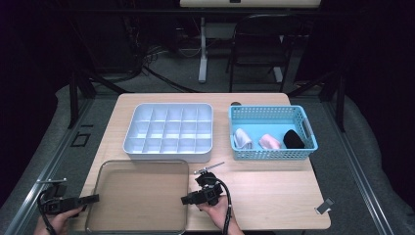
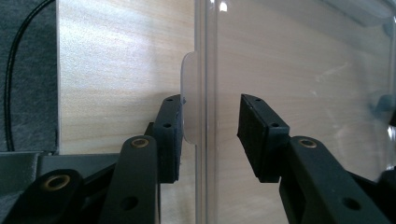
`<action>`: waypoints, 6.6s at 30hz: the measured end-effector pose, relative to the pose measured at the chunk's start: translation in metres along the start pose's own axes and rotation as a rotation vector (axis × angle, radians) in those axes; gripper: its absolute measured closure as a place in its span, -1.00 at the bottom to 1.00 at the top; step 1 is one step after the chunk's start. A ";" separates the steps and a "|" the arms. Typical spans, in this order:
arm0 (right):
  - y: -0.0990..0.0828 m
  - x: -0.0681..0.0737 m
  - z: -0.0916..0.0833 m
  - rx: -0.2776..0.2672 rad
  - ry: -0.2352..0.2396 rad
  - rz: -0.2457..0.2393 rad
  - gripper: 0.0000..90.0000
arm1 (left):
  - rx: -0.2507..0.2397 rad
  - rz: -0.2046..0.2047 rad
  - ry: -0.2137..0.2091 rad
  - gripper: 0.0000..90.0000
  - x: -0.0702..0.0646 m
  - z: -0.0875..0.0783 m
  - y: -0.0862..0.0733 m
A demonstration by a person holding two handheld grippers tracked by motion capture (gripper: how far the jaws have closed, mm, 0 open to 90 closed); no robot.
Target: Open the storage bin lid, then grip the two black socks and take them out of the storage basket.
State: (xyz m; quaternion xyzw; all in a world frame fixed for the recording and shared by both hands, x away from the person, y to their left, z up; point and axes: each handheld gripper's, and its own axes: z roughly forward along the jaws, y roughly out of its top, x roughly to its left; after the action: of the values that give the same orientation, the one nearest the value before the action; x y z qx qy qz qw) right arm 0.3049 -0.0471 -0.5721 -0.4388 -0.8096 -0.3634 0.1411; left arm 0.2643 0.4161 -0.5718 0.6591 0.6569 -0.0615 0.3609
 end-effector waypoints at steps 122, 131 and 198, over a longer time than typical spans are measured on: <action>0.030 -0.159 -0.286 -0.081 -0.509 0.038 -0.98 | -0.123 0.701 0.223 -1.00 -0.179 0.085 -0.008; 0.047 -0.182 -0.281 -0.027 -0.534 0.090 -0.82 | -0.111 0.707 0.194 -1.00 -0.183 0.088 -0.007; 0.090 -0.220 -0.283 0.158 -0.697 0.225 0.36 | -0.105 0.709 0.173 -1.00 -0.183 0.089 -0.007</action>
State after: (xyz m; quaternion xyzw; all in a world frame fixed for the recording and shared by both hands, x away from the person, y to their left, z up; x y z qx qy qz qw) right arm 0.4795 -0.3513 -0.4537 -0.6101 -0.7814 -0.1108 -0.0702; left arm 0.2691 0.2149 -0.5383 0.8293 0.4179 0.1573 0.3360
